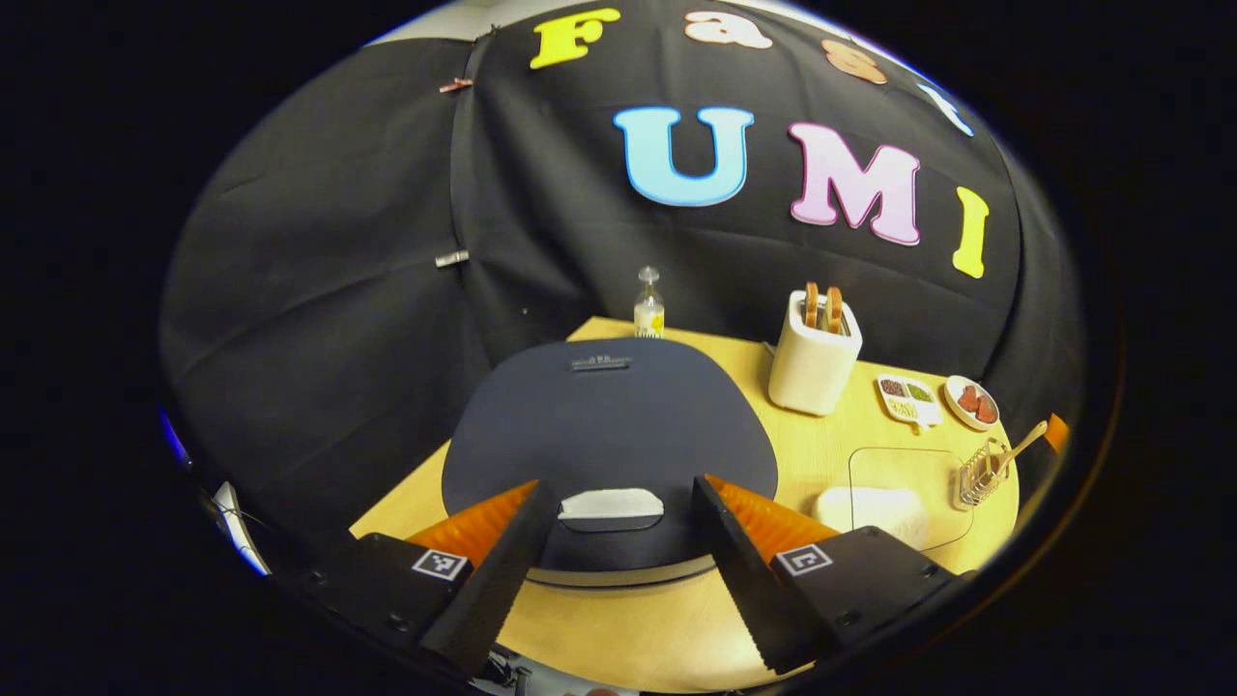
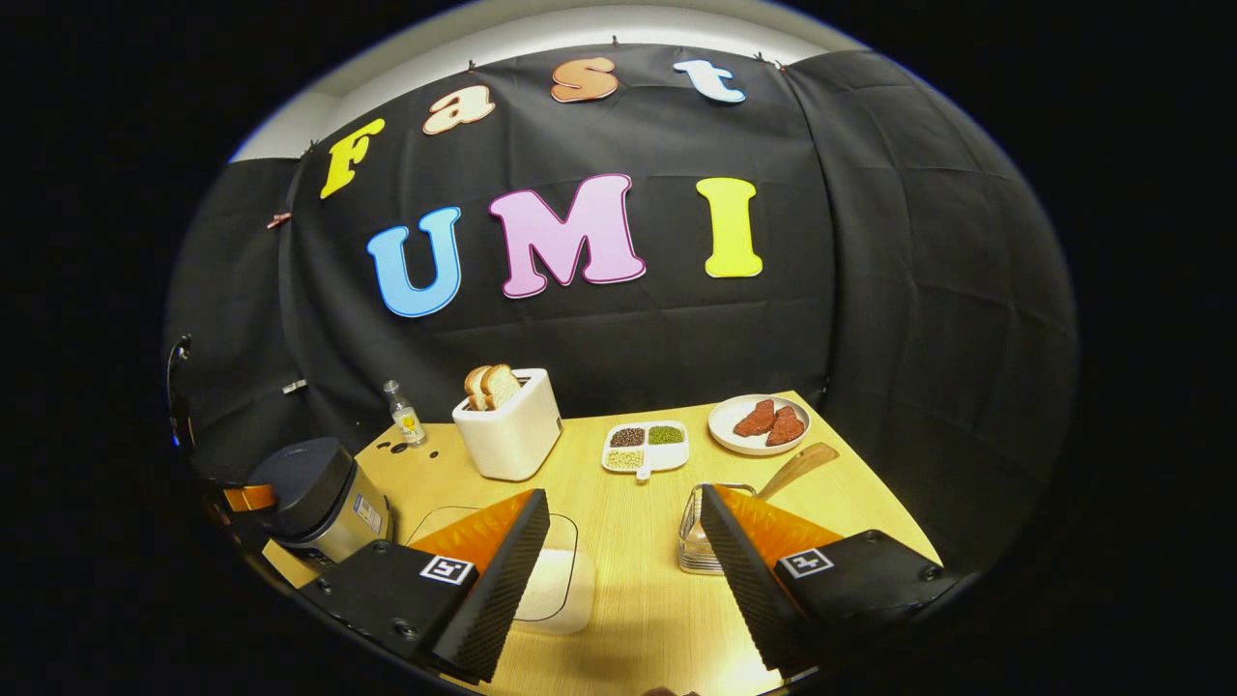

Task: Close the left gripper, press the button to open the rice cooker; take a wooden spoon from the chopstick holder with the right hand, scoop a spoonful of rice and pour it into the rice cooker, then put the wooden spoon back into the chopstick holder.

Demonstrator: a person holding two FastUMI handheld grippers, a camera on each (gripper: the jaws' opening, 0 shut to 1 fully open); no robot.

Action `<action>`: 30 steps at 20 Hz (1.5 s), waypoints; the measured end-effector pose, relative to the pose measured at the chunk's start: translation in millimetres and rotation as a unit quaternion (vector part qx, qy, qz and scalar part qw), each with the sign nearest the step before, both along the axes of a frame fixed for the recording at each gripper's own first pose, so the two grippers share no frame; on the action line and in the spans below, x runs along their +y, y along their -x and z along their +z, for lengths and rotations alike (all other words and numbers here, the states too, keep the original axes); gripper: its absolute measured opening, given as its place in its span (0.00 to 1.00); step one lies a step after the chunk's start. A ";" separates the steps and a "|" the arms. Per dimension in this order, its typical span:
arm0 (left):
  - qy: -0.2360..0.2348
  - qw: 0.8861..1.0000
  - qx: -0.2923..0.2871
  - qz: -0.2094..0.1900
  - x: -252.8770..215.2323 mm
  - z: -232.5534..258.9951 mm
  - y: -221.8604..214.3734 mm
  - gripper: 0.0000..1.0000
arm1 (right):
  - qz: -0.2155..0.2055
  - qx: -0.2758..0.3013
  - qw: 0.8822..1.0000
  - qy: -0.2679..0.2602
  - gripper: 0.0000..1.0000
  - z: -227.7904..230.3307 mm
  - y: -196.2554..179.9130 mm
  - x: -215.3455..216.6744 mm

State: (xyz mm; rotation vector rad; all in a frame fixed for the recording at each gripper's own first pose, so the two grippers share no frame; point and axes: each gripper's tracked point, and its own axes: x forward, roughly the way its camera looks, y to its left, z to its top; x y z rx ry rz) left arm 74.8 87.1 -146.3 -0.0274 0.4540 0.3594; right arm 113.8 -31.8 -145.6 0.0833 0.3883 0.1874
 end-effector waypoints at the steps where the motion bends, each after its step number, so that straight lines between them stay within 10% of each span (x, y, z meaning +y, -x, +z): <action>1: 0.000 1.000 -0.006 0.001 1.5 0.2 -0.1 1.00 | 0.000 0.002 1.000 0.001 0.98 -2.0 0.1 -0.3; 12: 0.005 1.000 -0.009 -0.013 -4.5 -1.4 -2.4 1.00 | -0.006 -0.008 1.000 0.004 0.99 4.2 -3.9 -8.1; 22: -0.018 0.981 -0.178 -0.076 -113.0 109.8 0.3 0.95 | 0.016 -0.117 0.993 0.026 0.98 56.7 -26.2 -31.0; 30: -0.037 0.967 -0.229 -0.103 -178.3 160.1 19.6 0.95 | 0.031 -0.095 0.995 0.021 0.98 67.9 -3.5 -45.3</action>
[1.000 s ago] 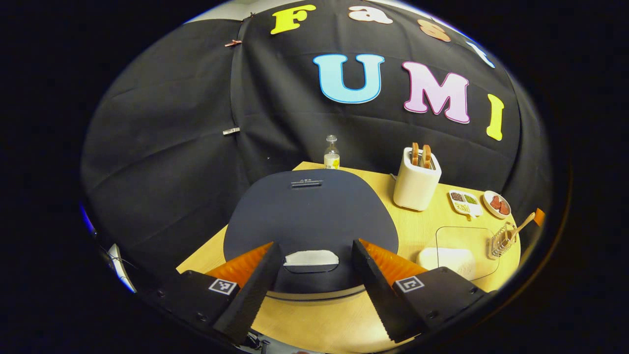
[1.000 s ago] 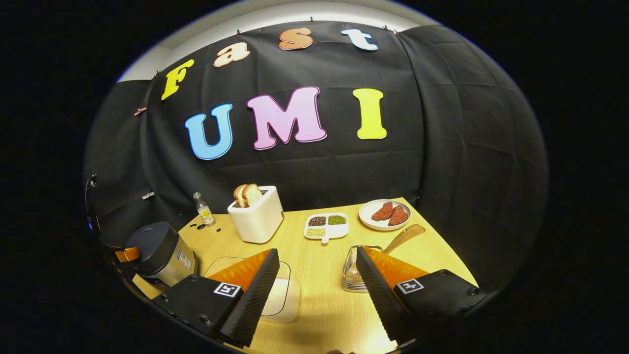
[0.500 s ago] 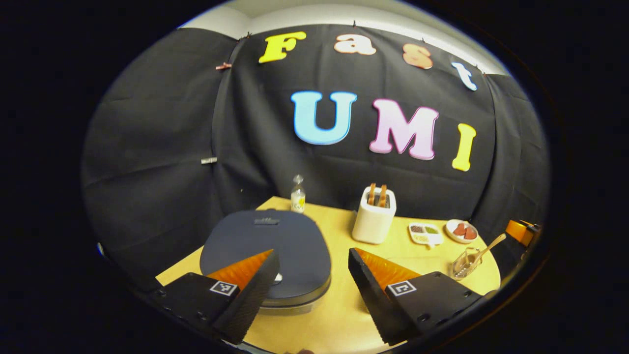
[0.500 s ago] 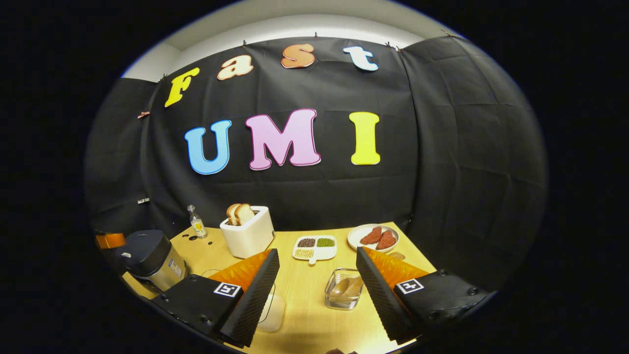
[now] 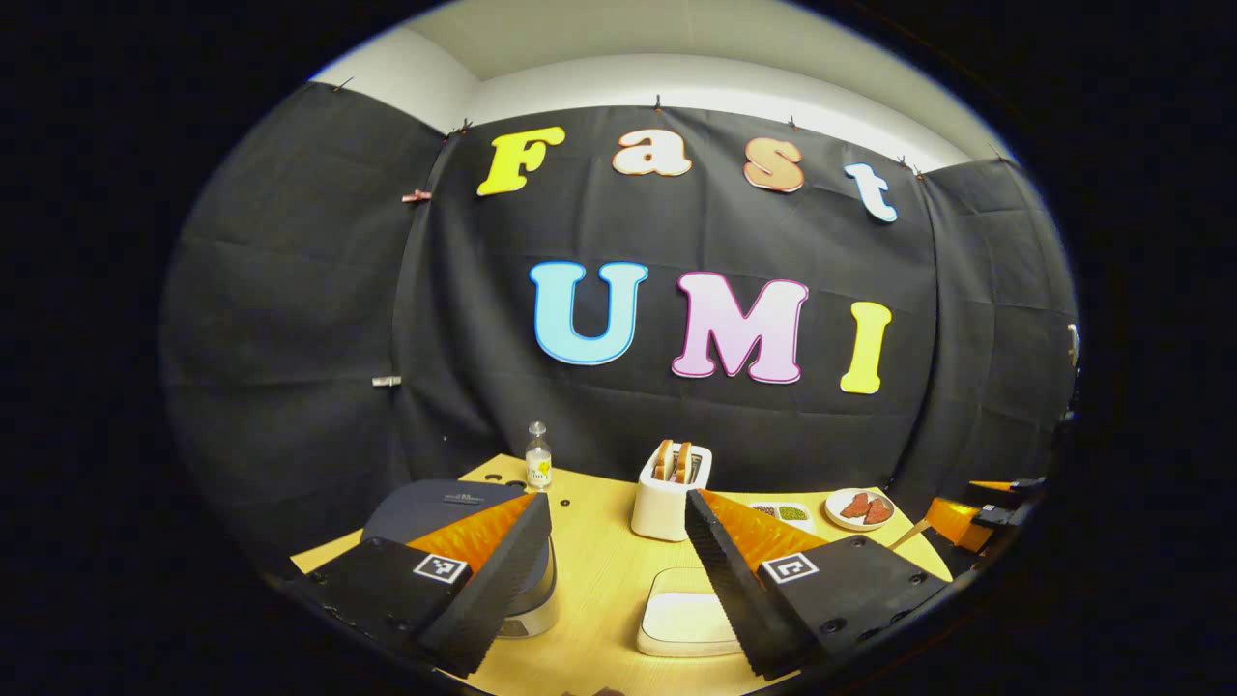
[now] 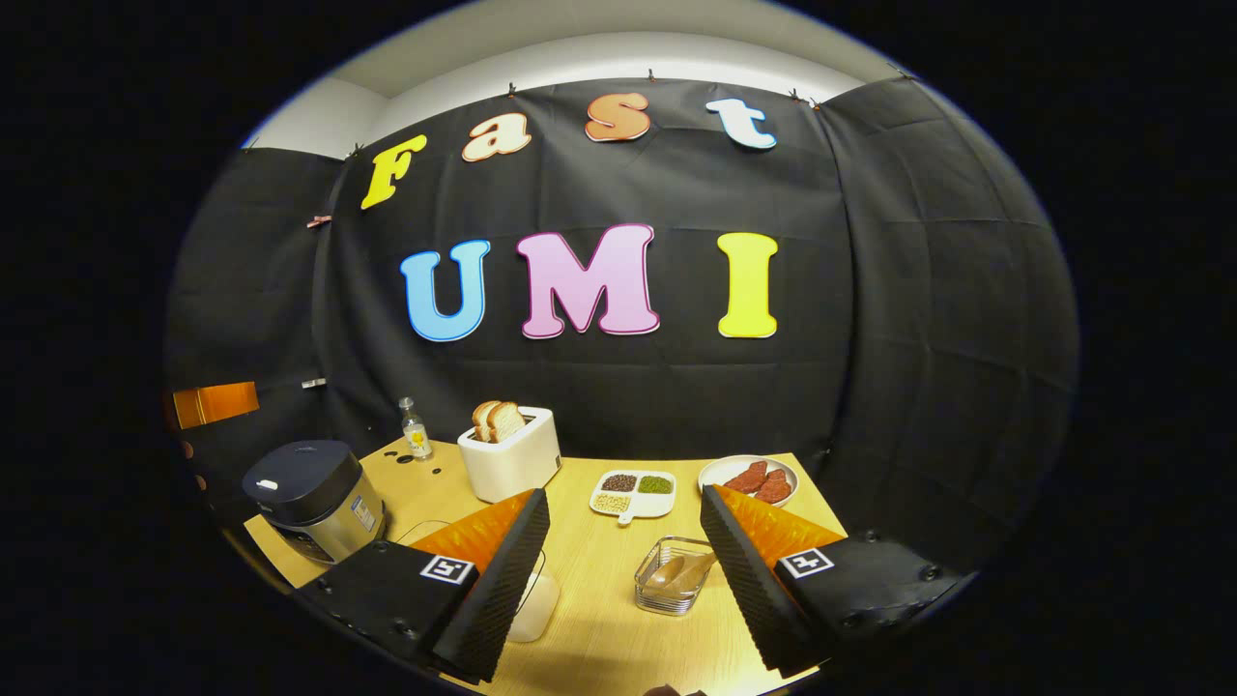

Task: Close the left gripper, press the button to open the rice cooker; take a wooden spoon from the chopstick holder with the right hand, scoop a spoonful of rice and pour it into the rice cooker, then put the wooden spoon back into the chopstick holder.

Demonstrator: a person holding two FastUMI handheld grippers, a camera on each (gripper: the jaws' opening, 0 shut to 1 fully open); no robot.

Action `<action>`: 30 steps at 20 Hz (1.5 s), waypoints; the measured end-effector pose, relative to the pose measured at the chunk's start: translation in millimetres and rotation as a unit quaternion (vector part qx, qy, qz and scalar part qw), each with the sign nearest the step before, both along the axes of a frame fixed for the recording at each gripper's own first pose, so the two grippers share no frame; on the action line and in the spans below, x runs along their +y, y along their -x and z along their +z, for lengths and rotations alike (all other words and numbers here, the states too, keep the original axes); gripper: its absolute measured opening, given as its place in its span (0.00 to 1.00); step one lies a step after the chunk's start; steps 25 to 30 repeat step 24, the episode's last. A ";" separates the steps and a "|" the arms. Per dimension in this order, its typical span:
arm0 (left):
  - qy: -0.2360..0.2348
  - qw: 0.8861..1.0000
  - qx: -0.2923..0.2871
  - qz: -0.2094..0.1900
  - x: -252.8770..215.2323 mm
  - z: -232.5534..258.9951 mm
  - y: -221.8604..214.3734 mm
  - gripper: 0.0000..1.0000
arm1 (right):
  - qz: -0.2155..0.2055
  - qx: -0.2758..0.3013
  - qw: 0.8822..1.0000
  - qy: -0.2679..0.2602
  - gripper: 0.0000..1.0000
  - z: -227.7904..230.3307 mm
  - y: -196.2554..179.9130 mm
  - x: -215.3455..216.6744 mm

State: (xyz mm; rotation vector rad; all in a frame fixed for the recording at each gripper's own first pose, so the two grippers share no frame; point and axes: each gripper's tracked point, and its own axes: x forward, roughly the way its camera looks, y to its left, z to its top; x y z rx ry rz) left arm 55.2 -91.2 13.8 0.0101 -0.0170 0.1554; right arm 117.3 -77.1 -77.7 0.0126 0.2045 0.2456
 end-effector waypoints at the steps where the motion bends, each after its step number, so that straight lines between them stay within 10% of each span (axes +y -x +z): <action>1: -0.003 1.000 -0.001 -0.006 0.5 1.2 1.5 0.95 | -0.011 -0.012 1.000 -0.001 0.98 8.4 7.9 -3.1; 15: 0.002 0.998 -0.013 -0.063 15.4 8.1 53.8 0.92 | -0.092 -0.075 0.992 -0.041 0.98 85.3 113.7 6.2; 30: 0.011 0.997 -0.007 -0.071 32.4 1.8 74.2 0.95 | -0.089 -0.078 0.993 -0.020 0.98 80.7 136.8 15.6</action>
